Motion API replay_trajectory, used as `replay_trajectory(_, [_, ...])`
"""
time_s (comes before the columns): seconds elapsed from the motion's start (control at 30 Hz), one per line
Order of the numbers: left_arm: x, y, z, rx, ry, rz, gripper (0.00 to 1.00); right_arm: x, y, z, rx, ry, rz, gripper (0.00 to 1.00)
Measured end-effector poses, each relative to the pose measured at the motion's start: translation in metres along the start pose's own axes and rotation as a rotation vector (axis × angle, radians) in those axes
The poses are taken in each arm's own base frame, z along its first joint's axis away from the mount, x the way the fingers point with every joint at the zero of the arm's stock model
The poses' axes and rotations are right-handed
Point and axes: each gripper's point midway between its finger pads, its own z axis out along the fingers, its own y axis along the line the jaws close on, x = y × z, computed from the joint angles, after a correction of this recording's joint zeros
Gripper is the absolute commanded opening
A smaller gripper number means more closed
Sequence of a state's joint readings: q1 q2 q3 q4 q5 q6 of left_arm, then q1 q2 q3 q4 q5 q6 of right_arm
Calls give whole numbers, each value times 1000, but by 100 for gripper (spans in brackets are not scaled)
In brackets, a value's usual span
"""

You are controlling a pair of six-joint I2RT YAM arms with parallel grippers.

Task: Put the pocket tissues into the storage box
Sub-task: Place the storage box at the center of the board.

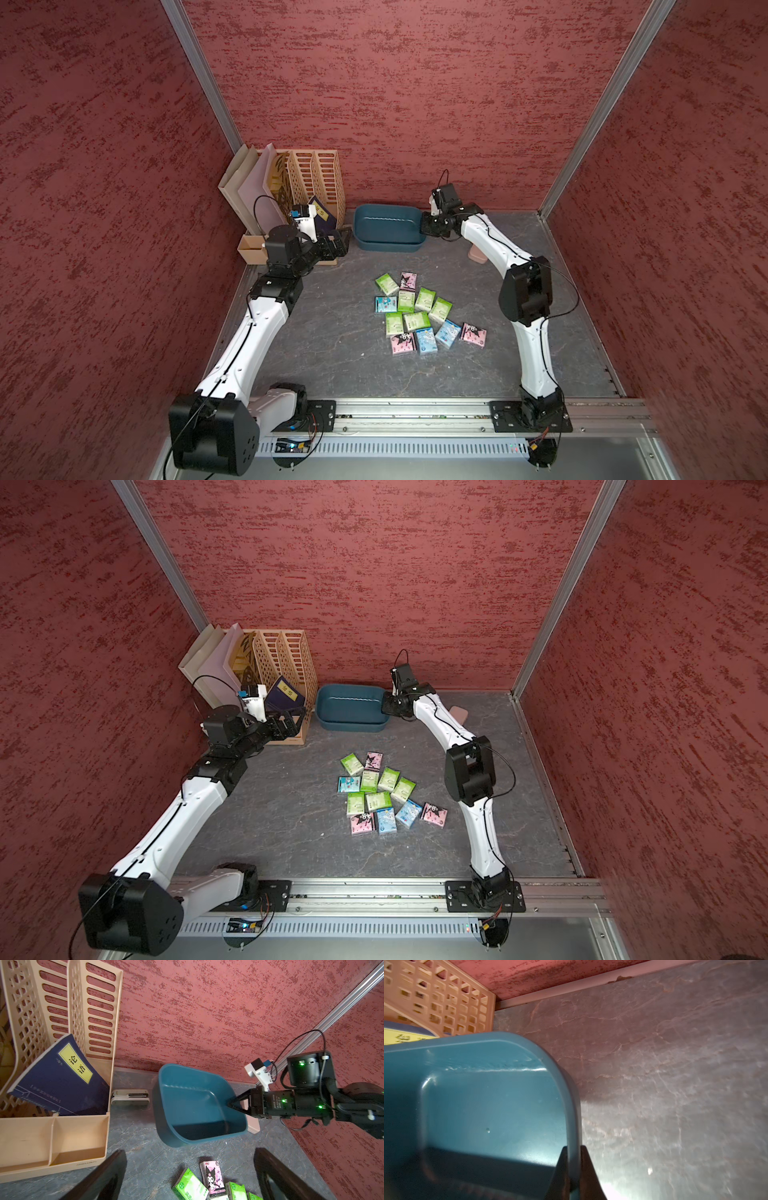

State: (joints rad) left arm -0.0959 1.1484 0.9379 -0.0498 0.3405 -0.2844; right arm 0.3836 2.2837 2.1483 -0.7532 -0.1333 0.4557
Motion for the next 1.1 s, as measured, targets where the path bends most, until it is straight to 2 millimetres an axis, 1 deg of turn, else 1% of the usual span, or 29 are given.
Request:
replay_trajectory(0.1, [1, -1, 4, 12, 4, 1, 100, 7, -12, 14, 42, 20, -11, 0])
replay_trajectory(0.23, [4, -2, 7, 27, 14, 0, 100, 19, -25, 22, 83, 49, -25, 0])
replay_trajectory(0.43, [6, -4, 8, 40, 24, 0, 100, 54, -49, 38, 141, 132, -46, 0])
replay_trajectory(0.53, [7, -3, 8, 41, 27, 1, 100, 62, -56, 41, 158, 151, -56, 0])
replay_trajectory(0.63, [7, -4, 8, 42, 27, 3, 100, 62, -56, 38, 158, 142, -70, 0])
replay_trajectory(0.73, [7, -4, 8, 42, 27, 7, 100, 64, -58, 31, 164, 136, -77, 0])
replay_trajectory(0.93, [7, -3, 8, 41, 28, 8, 100, 77, -65, 17, 178, 139, -78, 0])
replay_trajectory(1.1, [7, -3, 8, 41, 28, 8, 100, 87, -70, 14, 177, 140, -67, 0])
